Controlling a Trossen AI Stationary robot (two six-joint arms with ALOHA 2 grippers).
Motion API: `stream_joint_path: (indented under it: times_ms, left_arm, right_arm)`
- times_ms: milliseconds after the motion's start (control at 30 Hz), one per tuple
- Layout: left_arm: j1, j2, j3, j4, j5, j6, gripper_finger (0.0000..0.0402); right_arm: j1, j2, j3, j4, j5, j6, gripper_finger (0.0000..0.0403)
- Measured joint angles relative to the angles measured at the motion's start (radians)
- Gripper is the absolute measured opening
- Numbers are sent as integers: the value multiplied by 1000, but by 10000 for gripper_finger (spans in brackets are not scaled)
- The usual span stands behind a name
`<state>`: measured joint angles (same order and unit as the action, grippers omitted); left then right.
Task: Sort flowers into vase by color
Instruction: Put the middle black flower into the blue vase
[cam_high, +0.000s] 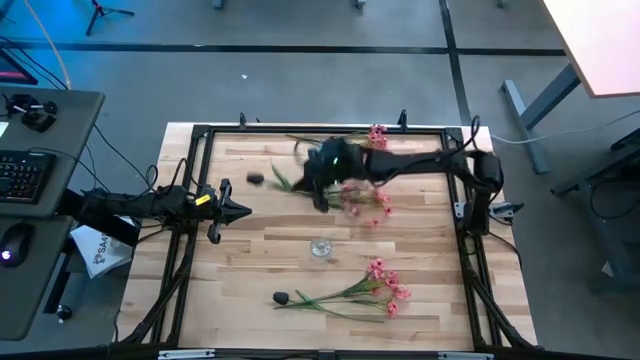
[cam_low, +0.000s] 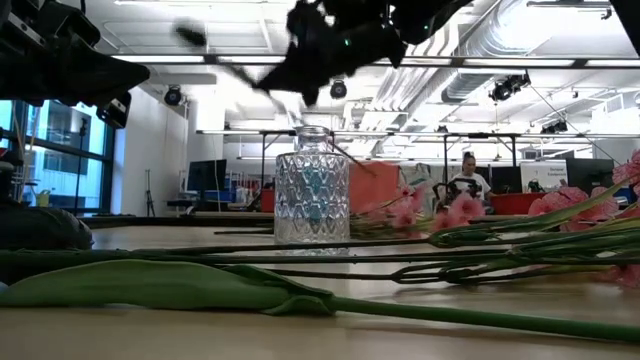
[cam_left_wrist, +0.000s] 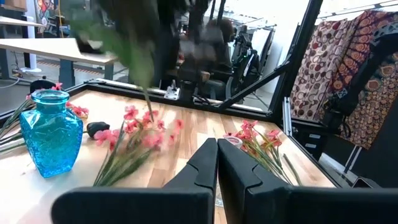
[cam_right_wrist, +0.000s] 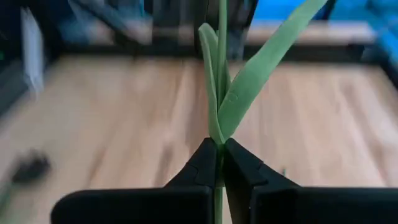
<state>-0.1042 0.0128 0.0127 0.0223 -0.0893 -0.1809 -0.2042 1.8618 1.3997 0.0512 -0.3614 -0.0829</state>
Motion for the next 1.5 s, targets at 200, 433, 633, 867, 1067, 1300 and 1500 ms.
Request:
stream_joint_path:
  times_ms: [200, 433, 633, 867, 1067, 1300, 1500]
  left_arm:
    - [0, 0, 0, 0, 0, 0, 1]
    - [0, 0, 0, 0, 0, 0, 1]
    - [0, 0, 0, 0, 0, 0, 1]
    - [0, 0, 0, 0, 0, 0, 1]
    - [0, 0, 0, 0, 0, 0, 1]
    - [0, 0, 0, 0, 0, 0, 1]
    - [0, 0, 0, 0, 0, 0, 1]
  right_arm:
    - [-104, -52, 7, 173, -215, 157, 2]
    - [-167, -72, 4, 163, -426, 216, 1]
    - [-177, -216, -184, 155, -411, 217, 1]
    - [-222, -624, -598, 309, -176, 289, 0]
    - [-183, -714, -840, 871, 202, 376, 0]
    - [-197, -453, -690, 1032, 287, 312, 0]
    - [-254, -228, -432, 1030, 287, 281, 0]
